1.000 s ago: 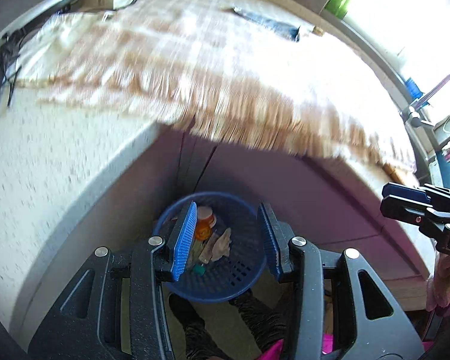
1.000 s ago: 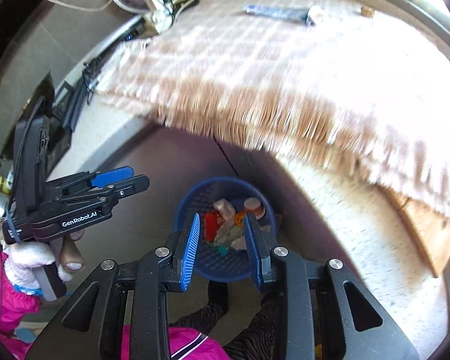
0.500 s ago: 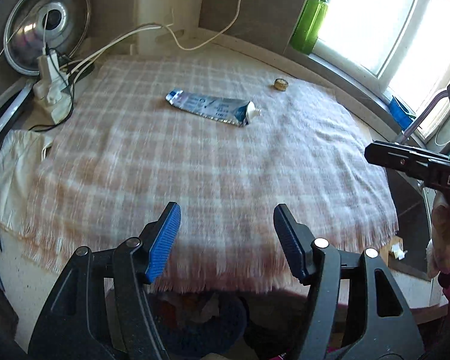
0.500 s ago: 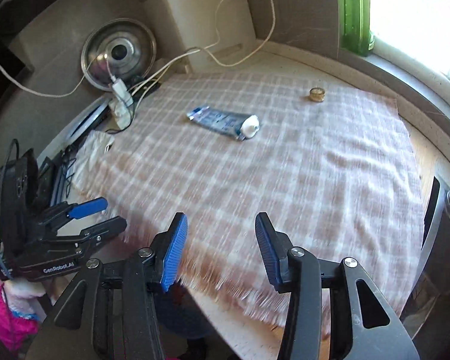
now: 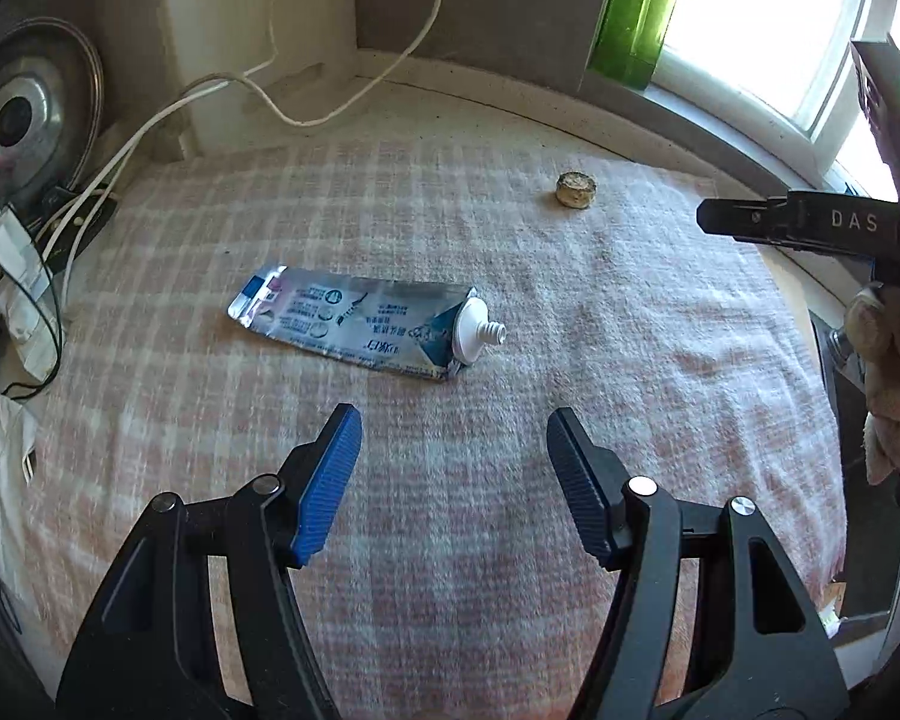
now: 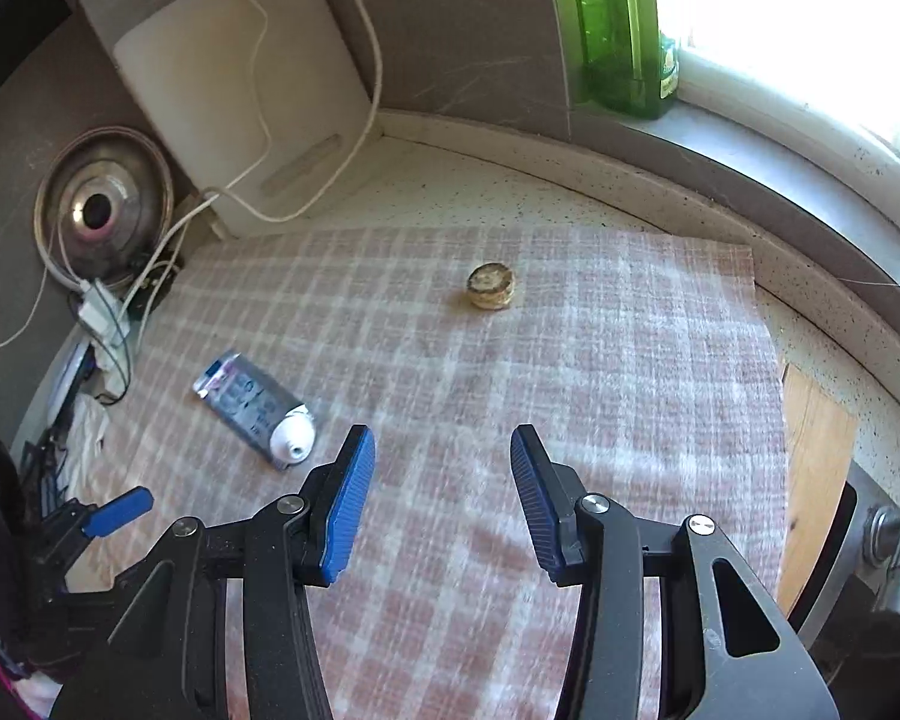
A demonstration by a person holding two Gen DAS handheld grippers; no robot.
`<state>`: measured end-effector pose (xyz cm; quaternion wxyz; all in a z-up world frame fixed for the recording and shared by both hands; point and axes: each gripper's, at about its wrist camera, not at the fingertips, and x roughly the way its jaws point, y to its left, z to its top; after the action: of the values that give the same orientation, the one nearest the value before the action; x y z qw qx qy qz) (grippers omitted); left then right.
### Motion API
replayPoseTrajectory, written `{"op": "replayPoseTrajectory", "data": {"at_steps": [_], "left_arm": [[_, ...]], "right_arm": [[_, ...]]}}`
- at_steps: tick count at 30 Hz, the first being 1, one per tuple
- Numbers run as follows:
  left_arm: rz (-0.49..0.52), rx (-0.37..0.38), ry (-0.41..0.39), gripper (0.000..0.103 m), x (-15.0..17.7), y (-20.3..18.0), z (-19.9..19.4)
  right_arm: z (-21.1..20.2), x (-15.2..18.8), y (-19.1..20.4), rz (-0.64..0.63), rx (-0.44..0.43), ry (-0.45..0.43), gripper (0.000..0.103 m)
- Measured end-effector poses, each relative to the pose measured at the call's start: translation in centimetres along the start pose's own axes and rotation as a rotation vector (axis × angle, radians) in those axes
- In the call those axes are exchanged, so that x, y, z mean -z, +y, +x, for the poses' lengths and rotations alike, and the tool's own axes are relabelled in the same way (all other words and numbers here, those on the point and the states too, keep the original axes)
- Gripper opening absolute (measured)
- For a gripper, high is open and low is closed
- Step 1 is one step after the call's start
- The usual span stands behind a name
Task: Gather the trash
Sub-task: 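Grasp the toothpaste tube cap end with the left gripper while the right gripper grasps the round lid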
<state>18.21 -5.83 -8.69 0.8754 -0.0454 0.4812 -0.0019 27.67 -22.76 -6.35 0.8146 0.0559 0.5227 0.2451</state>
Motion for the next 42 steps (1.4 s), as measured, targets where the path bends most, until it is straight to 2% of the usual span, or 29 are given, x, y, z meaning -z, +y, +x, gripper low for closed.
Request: {"op": "replayPoseTrajectory", "data": {"at_steps": [9, 18, 22, 24, 25, 26, 31, 33, 34, 38, 39, 42], "left_arm": [[0.063, -0.07, 0.078, 0.066, -2.5, -1.5, 6.0], [0.084, -0.14, 0.078, 0.066, -4.1, -2.1, 8.4], [0.057, -0.139, 0.087, 0.065, -4.1, -1.4, 8.9], [0.039, -0.116, 0.099, 0.062, -4.2, -0.9, 9.3], [0.029, -0.097, 0.108, 0.056, -4.2, -0.4, 9.6], [0.027, -0.088, 0.105, 0.056, -4.1, -0.2, 9.5], [0.052, -0.074, 0.099, 0.04, -4.1, -0.2, 8.9], [0.06, -0.069, 0.095, 0.038, -4.3, -0.4, 8.8], [0.058, -0.057, 0.093, 0.031, -4.3, -0.4, 8.6], [0.052, -0.042, 0.086, 0.03, -4.6, -0.9, 8.3], [0.046, -0.038, 0.081, 0.03, -4.5, -0.9, 8.2], [0.029, -0.029, 0.068, 0.03, -4.5, -0.6, 7.7]], "right_arm": [[5.5, -3.4, -1.6, -0.01, -0.008, 0.061, 0.046], [9.5, -5.9, -2.2, -0.044, 0.005, 0.088, 0.046], [11.2, -6.6, -1.6, -0.094, 0.029, 0.099, 0.046], [12.1, -6.7, -1.4, -0.11, 0.045, 0.107, 0.046], [12.4, -6.8, -1.4, -0.114, 0.051, 0.112, 0.046], [12.8, -6.8, -1.4, -0.117, 0.058, 0.117, 0.046], [14.0, -7.0, -1.5, -0.134, 0.087, 0.125, 0.046], [14.2, -7.3, -1.5, -0.139, 0.091, 0.123, 0.046], [14.3, -7.3, -1.5, -0.144, 0.095, 0.121, 0.046], [14.7, -7.6, -1.2, -0.171, 0.108, 0.119, 0.043], [14.7, -7.6, -1.1, -0.181, 0.114, 0.118, 0.034], [14.8, -7.8, -0.7, -0.198, 0.119, 0.114, 0.034]]}}
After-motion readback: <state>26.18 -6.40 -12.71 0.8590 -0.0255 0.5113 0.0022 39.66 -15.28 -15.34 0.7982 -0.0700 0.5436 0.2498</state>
